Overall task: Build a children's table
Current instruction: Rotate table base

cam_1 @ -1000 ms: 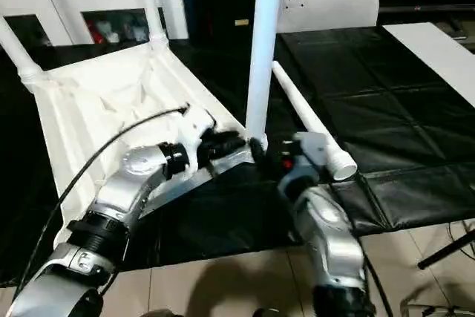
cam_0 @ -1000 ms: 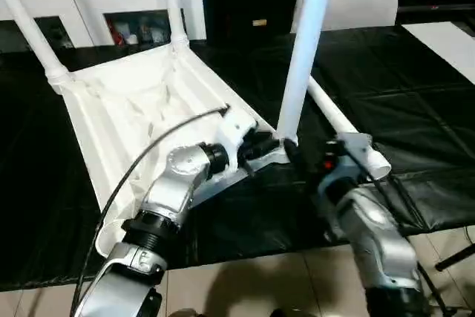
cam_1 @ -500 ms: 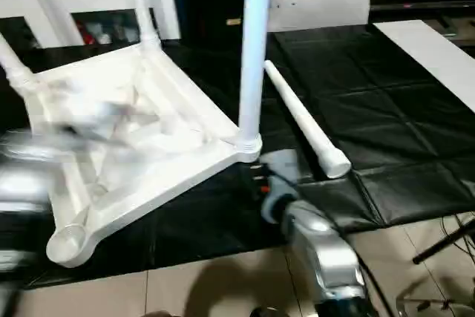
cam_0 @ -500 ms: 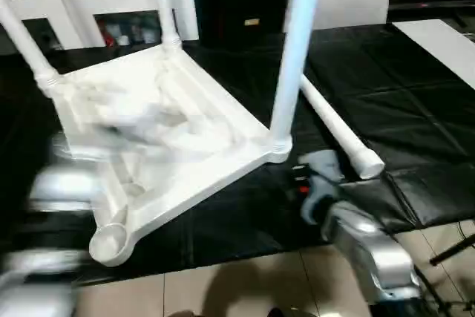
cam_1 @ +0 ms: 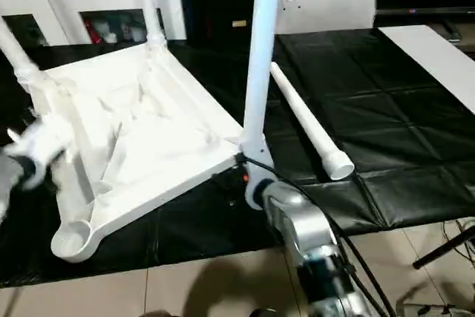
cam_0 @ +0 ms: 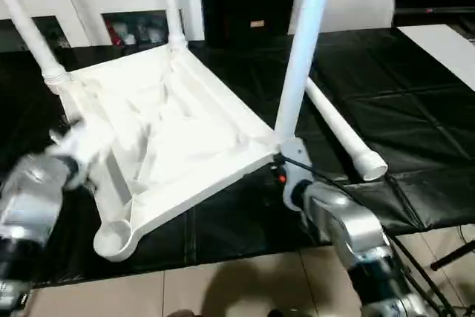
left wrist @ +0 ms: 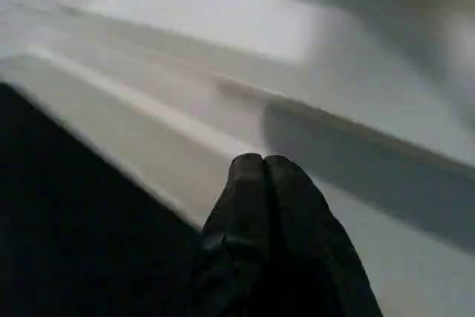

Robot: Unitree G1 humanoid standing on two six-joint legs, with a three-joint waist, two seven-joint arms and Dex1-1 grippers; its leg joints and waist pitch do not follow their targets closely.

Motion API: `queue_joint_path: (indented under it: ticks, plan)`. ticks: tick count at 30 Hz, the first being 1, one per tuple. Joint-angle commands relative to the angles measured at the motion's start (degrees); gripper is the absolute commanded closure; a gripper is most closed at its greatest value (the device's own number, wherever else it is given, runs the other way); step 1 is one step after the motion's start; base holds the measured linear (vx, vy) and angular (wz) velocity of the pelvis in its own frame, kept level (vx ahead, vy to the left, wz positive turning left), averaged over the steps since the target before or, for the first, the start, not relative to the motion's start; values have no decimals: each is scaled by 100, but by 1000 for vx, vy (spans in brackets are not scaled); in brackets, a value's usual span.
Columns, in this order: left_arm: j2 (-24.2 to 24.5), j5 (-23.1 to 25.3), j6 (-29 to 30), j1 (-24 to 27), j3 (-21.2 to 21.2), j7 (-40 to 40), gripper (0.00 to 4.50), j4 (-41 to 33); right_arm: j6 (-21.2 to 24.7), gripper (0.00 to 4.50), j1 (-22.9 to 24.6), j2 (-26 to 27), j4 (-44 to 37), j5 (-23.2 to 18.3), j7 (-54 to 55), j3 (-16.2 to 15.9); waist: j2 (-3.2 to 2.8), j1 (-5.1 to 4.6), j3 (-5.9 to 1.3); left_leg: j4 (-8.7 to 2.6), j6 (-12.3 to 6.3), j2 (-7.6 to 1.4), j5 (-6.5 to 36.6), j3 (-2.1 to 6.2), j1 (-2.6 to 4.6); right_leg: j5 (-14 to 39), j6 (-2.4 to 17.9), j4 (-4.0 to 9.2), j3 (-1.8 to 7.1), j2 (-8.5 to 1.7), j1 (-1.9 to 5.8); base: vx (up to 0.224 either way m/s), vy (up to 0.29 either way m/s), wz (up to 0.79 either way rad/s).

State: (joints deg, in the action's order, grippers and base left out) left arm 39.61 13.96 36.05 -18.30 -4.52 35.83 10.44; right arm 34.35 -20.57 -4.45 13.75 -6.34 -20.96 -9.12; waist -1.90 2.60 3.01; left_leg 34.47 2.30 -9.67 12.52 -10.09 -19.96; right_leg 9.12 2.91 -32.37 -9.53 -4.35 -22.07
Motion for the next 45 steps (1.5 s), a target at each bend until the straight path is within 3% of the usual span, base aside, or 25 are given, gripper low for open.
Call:
queue_joint_path:
  ticks: [1, 5, 8, 12, 15, 20, 24, 27, 29, 30, 34, 36, 37, 39, 40, 42, 43, 45]
  plan:
    - [24, -242, 193, 26, -124, 353, 443, -297, -87, 0, -130, 45, 193, 21, -13, 9, -62, 0, -335, -459, 42, -472, 994, 221, 58, 1692, 695, 351, 546, -657, 258, 0, 0, 0]
    - [186, -625, 187, 199, -514, 1262, 443, -834, -224, 0, -403, 100, 557, 45, 67, 75, -9, -18, -311, -462, 25, -436, 1228, 221, 56, 2155, 583, 416, 539, -651, 264, 0, 0, 0]
    - [243, -1093, 321, 297, -673, 1946, 443, -1315, -346, 0, -558, 102, 788, 52, 62, 106, -18, 1, -297, -453, 32, -438, 1292, 224, 84, 2521, 500, 451, 538, -664, 231, 0, 0, 0]
    - [326, -1681, -170, 560, -1075, 2905, 443, -1986, -502, 0, -722, 92, 1073, 80, 34, 136, -7, 15, -321, -484, 87, -458, 1172, 239, 58, 2093, 542, 367, 540, -624, 256, 0, 0, 0]
    - [68, -1920, -69, 534, -1238, 3050, 443, -2174, -589, 0, -813, 84, 1230, 87, 20, 159, 12, -75, -328, -488, 178, -453, 1117, 227, 30, 1676, 717, 305, 558, -604, 283, 0, 0, 0]
    - [-395, -2015, -93, 279, -1355, 3019, 443, -2039, -683, 0, -871, 70, 1342, 106, 13, 186, 49, -120, -327, -440, 68, -406, 1016, 194, 12, 1958, 709, 355, 567, -619, 303, 0, 0, 0]
    - [-1000, -1842, -530, -171, -1486, 2654, 443, -1397, -757, 0, -889, 59, 1405, 152, 17, 222, 65, -141, -318, -400, -55, -363, 1072, 176, 28, 2549, 446, 463, 522, -579, 280, 0, 0, 0]
    - [-1258, -1664, -802, -411, -1500, 2336, 443, -970, -768, 0, -902, 62, 1414, 168, 28, 274, 80, -152, -329, -403, -83, -370, 1058, 193, 6, 2558, 361, 478, 494, -564, 292, 0, 0, 0]
    - [-1574, -1330, -1263, -763, -1420, 1639, 443, -249, -813, 0, -945, 37, 1449, 160, 93, 389, 53, -158, -354, -386, -91, -367, 976, 195, 1, 2350, 392, 431, 503, -560, 294, 0, 0, 0]
    - [-1641, -1243, -1396, -850, -1401, 1460, 443, -66, -831, 0, -959, 31, 1464, 155, 116, 427, 70, -153, -366, -370, -131, -346, 951, 181, 20, 2307, 337, 457, 494, -538, 281, 0, 0, 0]
    - [-1654, -951, -1816, -1058, -1322, 916, 443, 517, -1169, 0, -1098, -142, 1473, 230, 225, 582, 93, -145, -406, -366, -180, -370, 699, 193, -43, 1888, 422, 374, 500, -565, 332, 0, 0, 0]
    - [-1665, -951, -1899, -1086, -1270, 844, 443, 624, -1285, 0, -1184, -223, 1469, 187, 163, 662, 87, -135, -419, -351, -232, -377, 523, 183, -51, 1616, 545, 330, 509, -567, 329, 0, 0, 0]
    - [-1686, -1082, -1885, -1068, -1114, 850, 426, 574, -1347, 0, -1287, -300, 1477, 149, 144, 755, 83, -116, -445, -333, -297, -386, 308, 175, -50, 1226, 691, 262, 525, -561, 326, 0, 0, 0]
    - [-1730, -1357, -1906, -971, -866, 932, 415, 368, -1346, 0, -1563, -459, 1664, 176, 237, 907, 87, -105, -455, -331, -327, -406, 207, 173, -49, 975, 884, 199, 527, -563, 318, 0, 0, 0]
    - [-1747, -1439, -1893, -942, -810, 969, 415, 316, -1340, 0, -1642, -499, 1735, 181, 251, 944, 83, -87, -443, -332, -345, -402, 242, 155, -38, 1004, 894, 234, 528, -556, 300, 0, 0, 0]
    - [-1711, -1663, -1825, -759, -667, 1072, 395, -41, -1307, 0, -2106, -758, 2301, 404, 584, 1008, 19, -41, -423, -336, -299, -399, 380, 146, -20, 1176, 916, 254, 522, -553, 280, 0, 0, 0]
    - [-1697, -1702, -1814, -722, -650, 1078, 384, -107, -1285, 0, -2192, -819, 2417, 466, 615, 983, 45, -41, -419, -339, -246, -398, 441, 143, -21, 1208, 942, 260, 518, -546, 284, 0, 0, 0]
    - [-1648, -1763, -1715, -638, -621, 1107, 376, -281, -1094, 0, -2381, -922, 2672, 512, 596, 956, 13, -42, -410, -338, -204, -396, 559, 139, -8, 1282, 949, 276, 513, -528, 283, 0, 0, 0]
